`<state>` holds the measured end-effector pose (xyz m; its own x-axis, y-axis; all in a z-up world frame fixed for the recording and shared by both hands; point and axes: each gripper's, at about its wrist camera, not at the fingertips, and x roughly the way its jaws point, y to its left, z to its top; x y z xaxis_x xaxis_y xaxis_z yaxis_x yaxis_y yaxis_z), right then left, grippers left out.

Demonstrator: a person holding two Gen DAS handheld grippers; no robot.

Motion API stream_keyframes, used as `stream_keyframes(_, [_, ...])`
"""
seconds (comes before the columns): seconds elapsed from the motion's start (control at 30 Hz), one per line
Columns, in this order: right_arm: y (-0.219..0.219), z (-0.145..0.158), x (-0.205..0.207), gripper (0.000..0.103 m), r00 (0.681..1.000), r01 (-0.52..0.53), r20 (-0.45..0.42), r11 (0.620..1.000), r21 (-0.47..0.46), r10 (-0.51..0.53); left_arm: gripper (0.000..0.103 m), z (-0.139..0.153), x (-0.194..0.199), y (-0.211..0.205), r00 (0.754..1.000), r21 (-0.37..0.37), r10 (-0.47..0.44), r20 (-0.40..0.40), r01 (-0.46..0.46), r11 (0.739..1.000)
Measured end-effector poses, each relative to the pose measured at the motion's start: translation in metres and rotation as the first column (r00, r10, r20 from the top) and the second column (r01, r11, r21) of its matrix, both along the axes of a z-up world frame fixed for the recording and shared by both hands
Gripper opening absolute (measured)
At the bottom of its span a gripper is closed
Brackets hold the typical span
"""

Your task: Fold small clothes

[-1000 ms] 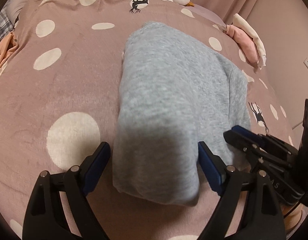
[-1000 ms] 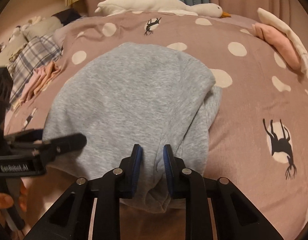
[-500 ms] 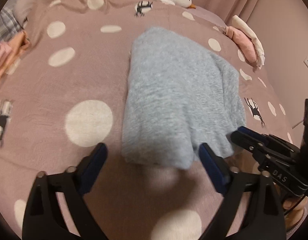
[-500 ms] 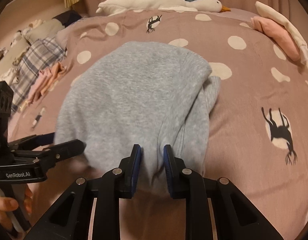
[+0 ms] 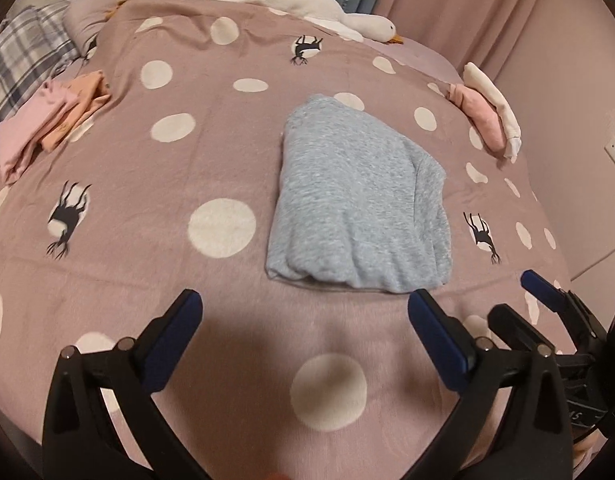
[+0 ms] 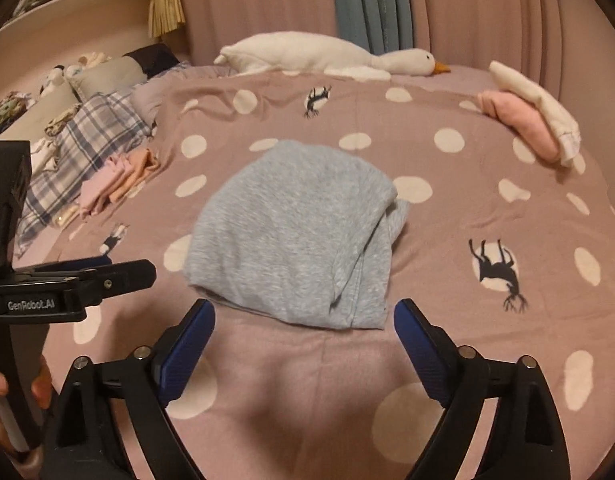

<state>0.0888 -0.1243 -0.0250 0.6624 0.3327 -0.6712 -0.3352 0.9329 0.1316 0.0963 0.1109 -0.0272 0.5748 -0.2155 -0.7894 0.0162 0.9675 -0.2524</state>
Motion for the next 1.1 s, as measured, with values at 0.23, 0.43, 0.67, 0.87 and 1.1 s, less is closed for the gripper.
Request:
stream_keyframes(0.23, [0.006,0.015,-0.013,0.101,1.0,-0.015,0.011,1.0,0.0,0.015,0.103,0.015,-0.023,0.005,0.999,0.083,0.045,0.015,-0.046,0.995])
stream_keyframes(0.43, [0.013,0.014,-0.017,0.102,1.0,0.002,0.005,0.999,-0.052,-0.002,0.103,0.016,-0.029,0.003,0.998,0.152,0.06,0.022,-0.062,0.986])
stream_keyframes(0.67, [0.012,0.014,-0.016,0.102,1.0,0.019,-0.005,0.999,-0.049,-0.02,0.103,0.018,-0.025,-0.003,0.998,0.185,0.054,0.035,-0.059,0.981])
stream_keyframes(0.87, [0.01,0.017,-0.017,0.102,1.0,0.025,0.0,0.998,-0.052,-0.025,0.103,0.023,-0.023,-0.006,0.998,0.177,0.046,0.042,-0.053,0.983])
stream_keyframes(1.1, [0.009,0.017,-0.016,0.102,1.0,0.023,-0.001,0.998,-0.058,-0.023,0.103,0.024,-0.023,-0.01,0.998,0.169,0.039,0.044,-0.046,0.984])
